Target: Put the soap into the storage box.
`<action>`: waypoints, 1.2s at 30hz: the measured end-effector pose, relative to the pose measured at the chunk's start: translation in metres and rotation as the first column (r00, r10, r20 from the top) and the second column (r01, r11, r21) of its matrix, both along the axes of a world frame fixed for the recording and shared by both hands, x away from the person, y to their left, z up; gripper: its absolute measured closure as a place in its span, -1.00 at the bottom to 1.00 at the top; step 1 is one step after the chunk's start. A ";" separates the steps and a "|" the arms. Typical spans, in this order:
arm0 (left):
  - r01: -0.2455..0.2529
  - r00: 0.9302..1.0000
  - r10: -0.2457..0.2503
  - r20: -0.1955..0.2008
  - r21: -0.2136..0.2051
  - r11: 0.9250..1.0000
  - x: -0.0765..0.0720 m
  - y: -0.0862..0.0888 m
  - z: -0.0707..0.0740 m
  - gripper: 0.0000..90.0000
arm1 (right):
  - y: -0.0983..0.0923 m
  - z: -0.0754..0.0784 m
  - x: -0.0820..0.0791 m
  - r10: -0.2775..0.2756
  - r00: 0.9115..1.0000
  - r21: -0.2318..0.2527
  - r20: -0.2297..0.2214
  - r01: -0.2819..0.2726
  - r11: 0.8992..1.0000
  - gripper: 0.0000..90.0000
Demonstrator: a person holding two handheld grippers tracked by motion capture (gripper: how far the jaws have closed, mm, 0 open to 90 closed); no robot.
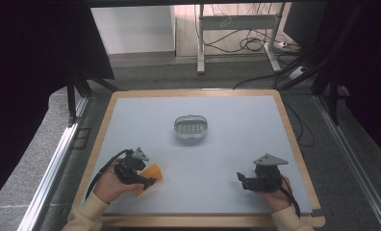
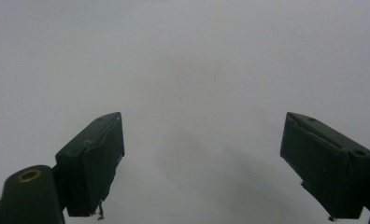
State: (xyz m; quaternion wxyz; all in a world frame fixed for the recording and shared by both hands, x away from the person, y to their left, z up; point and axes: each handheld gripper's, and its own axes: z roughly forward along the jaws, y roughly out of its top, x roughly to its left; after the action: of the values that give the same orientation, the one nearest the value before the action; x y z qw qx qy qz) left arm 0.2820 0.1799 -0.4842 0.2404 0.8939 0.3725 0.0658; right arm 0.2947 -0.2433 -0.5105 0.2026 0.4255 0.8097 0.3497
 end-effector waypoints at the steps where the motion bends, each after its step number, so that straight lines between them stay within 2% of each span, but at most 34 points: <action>1: 0.005 1.000 -0.005 -0.012 0.012 1.000 0.001 -0.002 -0.002 -0.28 | 0.000 0.000 0.000 0.000 1.000 -0.001 0.000 0.000 1.000 -0.68; 3: 0.002 1.000 -0.002 -0.013 0.017 1.000 0.001 -0.003 -0.003 -0.25 | 0.000 0.000 0.000 0.000 1.000 -0.001 0.001 0.000 1.000 -0.68; 6: -0.002 0.999 0.003 -0.036 0.011 1.000 0.002 -0.004 -0.005 -0.17 | -0.001 0.000 0.000 0.000 1.000 0.000 0.000 0.000 1.000 -0.68; 16: 0.002 0.997 0.004 -0.077 0.078 0.997 0.005 -0.009 -0.015 0.01 | 0.000 0.000 0.000 0.000 1.000 -0.006 -0.005 0.000 1.000 -0.68; 22: 0.008 0.996 -0.001 -0.084 0.085 0.996 0.006 -0.012 -0.017 0.08 | 0.000 -0.001 0.000 0.002 1.000 -0.007 -0.007 -0.002 1.000 -0.68; 25: 0.013 0.996 -0.005 -0.090 0.096 0.995 0.007 -0.013 -0.018 0.17 | 0.001 -0.001 0.000 0.003 1.000 -0.009 -0.007 -0.003 1.000 -0.68; 36: 0.002 0.996 0.008 -0.091 0.104 0.995 0.009 -0.011 -0.020 0.34 | 0.001 0.000 0.000 0.009 1.000 -0.007 -0.003 -0.009 1.000 -0.68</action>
State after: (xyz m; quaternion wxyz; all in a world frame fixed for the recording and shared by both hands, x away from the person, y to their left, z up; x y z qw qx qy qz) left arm 0.2907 0.1686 -0.5041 0.1761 0.9067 0.3806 0.0449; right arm 0.2949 -0.2427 -0.5109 0.2015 0.4218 0.8131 0.3469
